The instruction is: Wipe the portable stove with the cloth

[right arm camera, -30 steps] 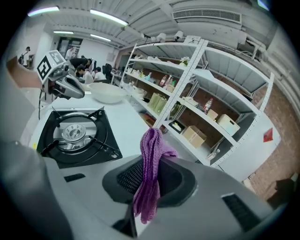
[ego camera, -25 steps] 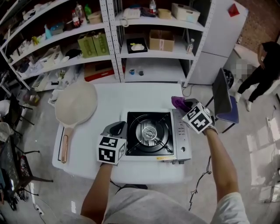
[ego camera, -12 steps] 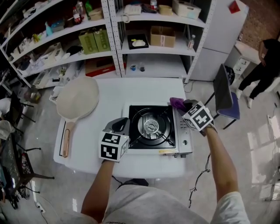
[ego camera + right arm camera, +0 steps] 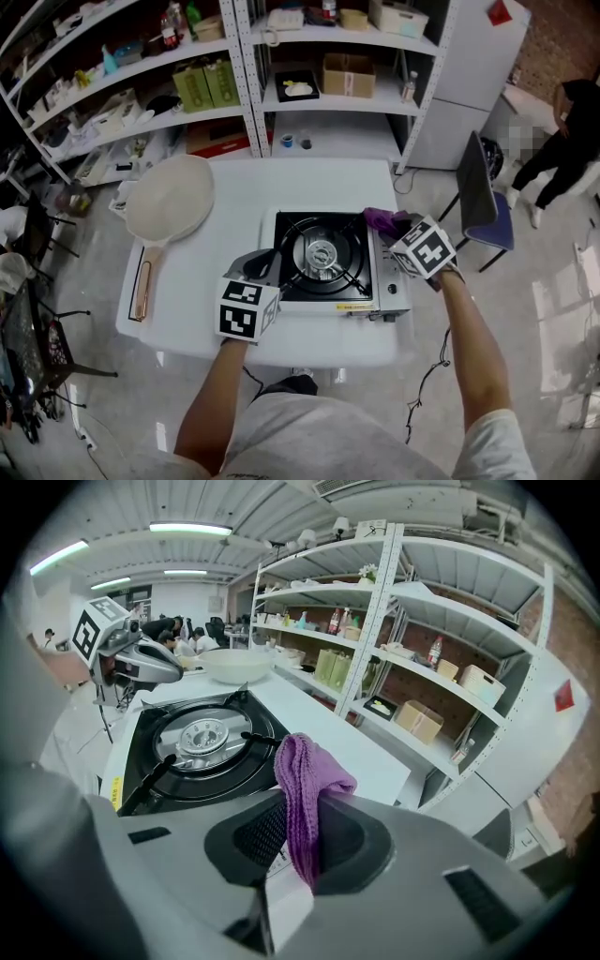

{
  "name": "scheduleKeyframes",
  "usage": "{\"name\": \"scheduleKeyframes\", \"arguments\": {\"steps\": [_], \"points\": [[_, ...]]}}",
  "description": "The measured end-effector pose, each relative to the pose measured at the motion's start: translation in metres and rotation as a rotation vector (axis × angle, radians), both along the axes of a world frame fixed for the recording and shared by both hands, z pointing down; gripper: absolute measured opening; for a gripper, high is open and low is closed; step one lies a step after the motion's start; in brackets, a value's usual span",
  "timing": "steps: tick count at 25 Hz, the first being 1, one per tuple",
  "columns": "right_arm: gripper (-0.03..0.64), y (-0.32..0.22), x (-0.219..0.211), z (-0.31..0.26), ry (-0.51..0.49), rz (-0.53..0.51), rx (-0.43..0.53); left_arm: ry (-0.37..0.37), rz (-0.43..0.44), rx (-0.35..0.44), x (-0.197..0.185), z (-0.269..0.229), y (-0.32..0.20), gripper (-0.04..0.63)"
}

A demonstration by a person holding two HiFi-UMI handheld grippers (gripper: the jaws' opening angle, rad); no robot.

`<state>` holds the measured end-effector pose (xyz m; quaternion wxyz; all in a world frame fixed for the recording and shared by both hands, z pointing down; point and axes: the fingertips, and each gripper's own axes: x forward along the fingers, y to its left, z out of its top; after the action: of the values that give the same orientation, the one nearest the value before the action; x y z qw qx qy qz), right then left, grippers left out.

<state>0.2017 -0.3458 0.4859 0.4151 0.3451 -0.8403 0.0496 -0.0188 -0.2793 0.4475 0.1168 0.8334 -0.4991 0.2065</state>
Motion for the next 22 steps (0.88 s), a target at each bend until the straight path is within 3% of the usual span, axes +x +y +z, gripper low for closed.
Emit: {"name": "scheduleKeyframes", "arguments": {"steps": [22], "points": [[0.063,0.08,0.002,0.0,-0.001,-0.058,-0.013,0.012,-0.014,0.008,0.023,-0.009,0.059,0.003]]}}
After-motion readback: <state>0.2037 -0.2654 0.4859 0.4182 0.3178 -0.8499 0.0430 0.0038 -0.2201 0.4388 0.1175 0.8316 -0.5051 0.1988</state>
